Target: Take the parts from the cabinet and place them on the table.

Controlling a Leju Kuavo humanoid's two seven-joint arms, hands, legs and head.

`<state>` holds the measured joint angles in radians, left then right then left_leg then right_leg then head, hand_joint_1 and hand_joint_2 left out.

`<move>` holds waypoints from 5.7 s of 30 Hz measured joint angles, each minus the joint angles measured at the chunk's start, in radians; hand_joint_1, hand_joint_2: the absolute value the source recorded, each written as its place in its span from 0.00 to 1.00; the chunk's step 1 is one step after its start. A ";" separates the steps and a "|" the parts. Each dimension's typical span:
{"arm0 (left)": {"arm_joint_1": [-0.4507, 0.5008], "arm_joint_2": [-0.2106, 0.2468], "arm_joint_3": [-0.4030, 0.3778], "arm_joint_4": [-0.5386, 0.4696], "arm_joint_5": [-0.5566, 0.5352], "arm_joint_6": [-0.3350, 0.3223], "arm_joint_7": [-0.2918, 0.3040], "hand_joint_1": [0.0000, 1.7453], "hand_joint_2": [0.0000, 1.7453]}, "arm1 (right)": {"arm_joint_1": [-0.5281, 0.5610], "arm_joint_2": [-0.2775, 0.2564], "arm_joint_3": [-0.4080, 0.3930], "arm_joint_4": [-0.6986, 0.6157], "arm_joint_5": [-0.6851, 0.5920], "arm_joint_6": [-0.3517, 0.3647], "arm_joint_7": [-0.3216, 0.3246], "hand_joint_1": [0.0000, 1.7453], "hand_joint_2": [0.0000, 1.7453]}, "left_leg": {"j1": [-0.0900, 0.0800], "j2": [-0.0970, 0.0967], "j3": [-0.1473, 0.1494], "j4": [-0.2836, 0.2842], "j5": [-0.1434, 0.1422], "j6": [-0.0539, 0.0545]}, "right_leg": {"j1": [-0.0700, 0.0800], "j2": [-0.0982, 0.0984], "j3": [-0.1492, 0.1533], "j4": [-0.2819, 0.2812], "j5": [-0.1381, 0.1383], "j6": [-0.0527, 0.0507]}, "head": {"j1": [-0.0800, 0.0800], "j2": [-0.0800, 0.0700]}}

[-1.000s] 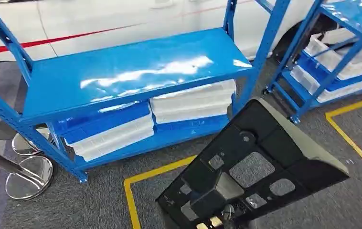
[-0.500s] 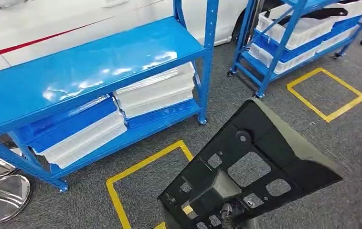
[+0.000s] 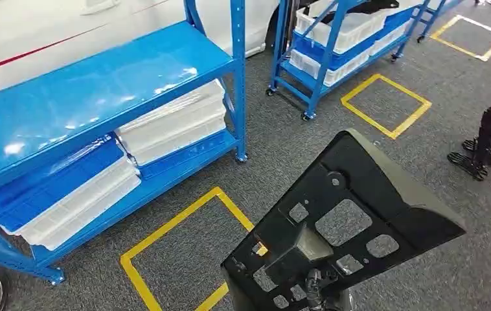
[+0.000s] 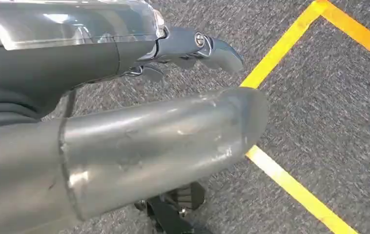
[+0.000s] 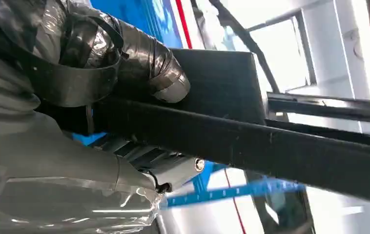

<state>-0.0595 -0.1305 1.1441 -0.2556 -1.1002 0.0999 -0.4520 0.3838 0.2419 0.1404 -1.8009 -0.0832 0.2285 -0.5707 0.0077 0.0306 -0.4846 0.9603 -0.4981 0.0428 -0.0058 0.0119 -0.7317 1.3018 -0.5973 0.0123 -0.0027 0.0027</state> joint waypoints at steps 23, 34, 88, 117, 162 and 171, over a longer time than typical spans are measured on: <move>-0.002 0.023 -0.002 0.000 -0.111 0.014 -0.021 0.00 0.00 | 0.012 0.007 -0.048 -0.003 0.200 -0.117 0.040 1.00 1.00 | 0.011 -0.105 -0.023 0.052 -0.032 -0.043 | -0.005 0.106 0.118 -0.254 0.142 -0.024 | 0.000 0.000; -0.015 0.037 -0.018 -0.001 -0.114 0.007 -0.046 0.00 0.00 | -0.048 -0.016 -0.035 0.153 0.148 -0.087 -0.101 1.00 1.00 | 0.001 0.045 -0.028 0.038 -0.009 -0.007 | -0.008 -0.016 0.052 -0.075 0.069 0.010 | 0.000 0.000; -0.024 0.053 0.068 -0.005 -0.074 0.015 -0.067 0.00 0.00 | 0.018 0.071 -0.153 0.045 0.105 0.023 -0.103 1.00 1.00 | 0.016 -0.055 -0.045 0.054 -0.006 -0.018 | 0.001 0.084 0.125 -0.242 0.109 -0.002 | 0.003 0.000; -0.012 0.027 0.070 -0.005 -0.098 -0.009 -0.044 0.00 0.00 | 0.027 0.073 -0.130 0.052 0.150 -0.045 -0.096 1.00 1.00 | 0.014 -0.096 -0.063 0.066 -0.005 -0.032 | 0.003 0.150 0.139 -0.266 0.119 -0.013 | 0.006 0.000; -0.010 -0.010 0.070 -0.005 -0.136 0.004 -0.035 0.00 0.00 | 0.057 0.071 -0.135 0.013 0.163 -0.072 -0.050 1.00 1.00 | 0.010 0.090 -0.013 0.045 -0.032 -0.045 | 0.013 -0.065 0.146 -0.266 0.113 -0.009 | 0.014 0.000; -0.012 -0.010 0.070 -0.005 -0.136 0.003 -0.036 0.00 0.00 | 0.061 0.073 -0.132 0.005 0.169 -0.069 -0.044 1.00 1.00 | 0.016 -0.022 -0.102 0.261 -0.161 -0.060 | 0.000 -0.006 0.163 -0.292 0.123 -0.041 | 0.012 0.000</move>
<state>-0.0710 -0.1404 1.2139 -0.2602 -1.2364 0.1034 -0.4879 0.4448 0.3151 0.0080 -1.7956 0.0858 0.1591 -0.6146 0.0234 0.0083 -0.5865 1.2212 -0.6596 -0.0170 -0.0062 0.0063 -0.5689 1.0101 -0.4740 -0.0284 0.0092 0.0027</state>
